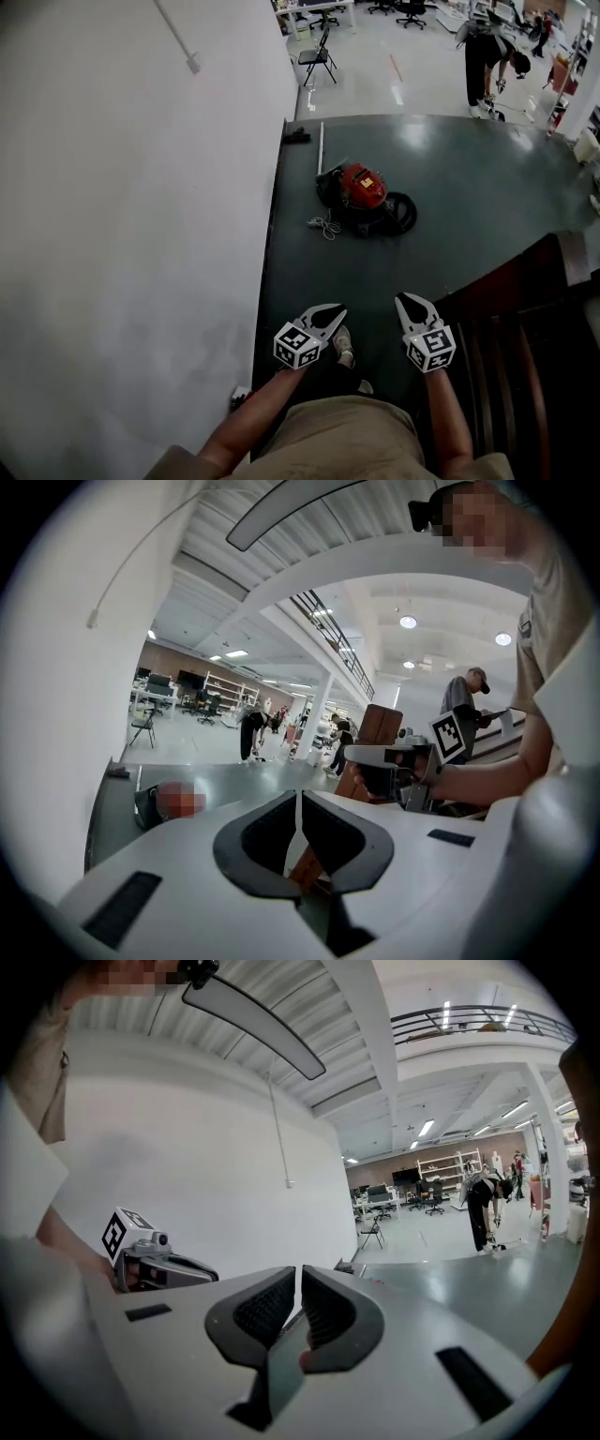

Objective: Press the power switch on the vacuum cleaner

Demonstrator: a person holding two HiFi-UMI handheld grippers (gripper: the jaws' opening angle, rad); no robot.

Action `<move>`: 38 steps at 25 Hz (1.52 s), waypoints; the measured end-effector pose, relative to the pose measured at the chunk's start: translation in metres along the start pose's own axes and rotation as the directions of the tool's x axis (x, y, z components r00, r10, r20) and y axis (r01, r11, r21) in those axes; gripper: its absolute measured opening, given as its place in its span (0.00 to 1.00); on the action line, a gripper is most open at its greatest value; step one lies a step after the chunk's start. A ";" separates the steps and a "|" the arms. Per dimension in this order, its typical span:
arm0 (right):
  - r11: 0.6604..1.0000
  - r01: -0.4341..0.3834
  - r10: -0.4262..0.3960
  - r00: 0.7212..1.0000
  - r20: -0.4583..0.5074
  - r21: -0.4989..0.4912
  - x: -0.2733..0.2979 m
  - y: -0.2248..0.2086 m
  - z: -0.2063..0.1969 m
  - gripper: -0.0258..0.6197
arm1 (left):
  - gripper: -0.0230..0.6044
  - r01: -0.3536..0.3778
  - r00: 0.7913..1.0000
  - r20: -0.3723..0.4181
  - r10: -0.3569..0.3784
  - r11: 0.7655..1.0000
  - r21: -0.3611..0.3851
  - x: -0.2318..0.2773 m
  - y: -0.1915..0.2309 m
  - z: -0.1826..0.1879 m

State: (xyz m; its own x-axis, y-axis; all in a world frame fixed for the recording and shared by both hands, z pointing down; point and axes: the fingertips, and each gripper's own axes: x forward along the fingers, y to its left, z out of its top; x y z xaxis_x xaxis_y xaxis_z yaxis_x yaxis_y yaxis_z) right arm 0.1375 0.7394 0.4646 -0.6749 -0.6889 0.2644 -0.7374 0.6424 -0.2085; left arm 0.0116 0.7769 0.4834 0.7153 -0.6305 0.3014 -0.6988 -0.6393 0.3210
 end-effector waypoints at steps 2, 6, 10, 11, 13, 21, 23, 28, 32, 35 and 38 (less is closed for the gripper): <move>1.000 0.017 -0.017 1.000 -0.001 0.008 0.021 -0.013 0.010 0.07 | 0.05 0.007 1.000 -0.003 -0.007 1.000 -0.010 0.013 0.023 0.012; 0.998 0.058 -0.058 0.998 -0.018 -0.003 0.060 -0.040 0.023 0.06 | 0.05 0.026 1.000 -0.014 -0.026 1.000 -0.003 0.039 0.062 0.036; 0.997 0.074 -0.074 0.996 -0.040 -0.001 0.097 -0.058 0.031 0.06 | 0.05 0.048 0.998 -0.027 -0.048 0.999 0.012 0.057 0.097 0.055; 0.997 0.072 -0.072 0.997 -0.037 0.007 0.104 -0.062 0.034 0.06 | 0.05 0.048 0.999 -0.027 -0.048 0.999 0.011 0.062 0.106 0.060; 0.997 0.071 -0.071 0.997 -0.032 0.012 0.118 -0.069 0.042 0.06 | 0.05 0.044 0.999 -0.022 -0.044 0.999 0.010 0.070 0.125 0.069; 0.993 0.103 -0.103 0.995 0.002 0.051 0.156 -0.112 0.068 0.06 | 0.04 0.077 0.997 0.000 -0.077 0.997 0.016 0.114 0.172 0.102; 0.993 0.101 -0.101 0.995 -0.006 0.064 0.162 -0.128 0.068 0.06 | 0.04 0.085 0.996 -0.003 -0.085 0.996 0.024 0.131 0.178 0.108; 0.989 0.095 -0.091 0.995 -0.042 0.111 0.193 -0.177 0.059 0.05 | 0.04 0.070 0.996 -0.048 -0.068 0.997 0.023 0.183 0.211 0.120; 0.990 0.081 -0.070 0.992 -0.101 0.112 0.213 -0.219 0.068 0.05 | 0.04 0.081 0.995 -0.052 -0.080 0.997 0.019 0.224 0.208 0.155; 0.995 0.066 -0.058 0.993 -0.101 0.081 0.231 -0.247 0.083 0.05 | 0.04 0.071 0.996 -0.054 -0.069 0.997 0.037 0.254 0.218 0.173; 0.997 0.034 -0.027 0.994 -0.103 0.070 0.252 -0.266 0.091 0.05 | 0.04 0.045 0.998 -0.037 -0.044 0.998 0.032 0.277 0.234 0.185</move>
State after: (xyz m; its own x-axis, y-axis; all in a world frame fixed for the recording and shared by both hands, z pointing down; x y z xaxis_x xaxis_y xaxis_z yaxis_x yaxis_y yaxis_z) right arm 0.1606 0.3643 0.5006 -0.6485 -0.6677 0.3657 -0.7602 0.5933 -0.2647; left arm 0.0442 0.3713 0.4762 0.7452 -0.5850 0.3200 -0.6657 -0.6810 0.3052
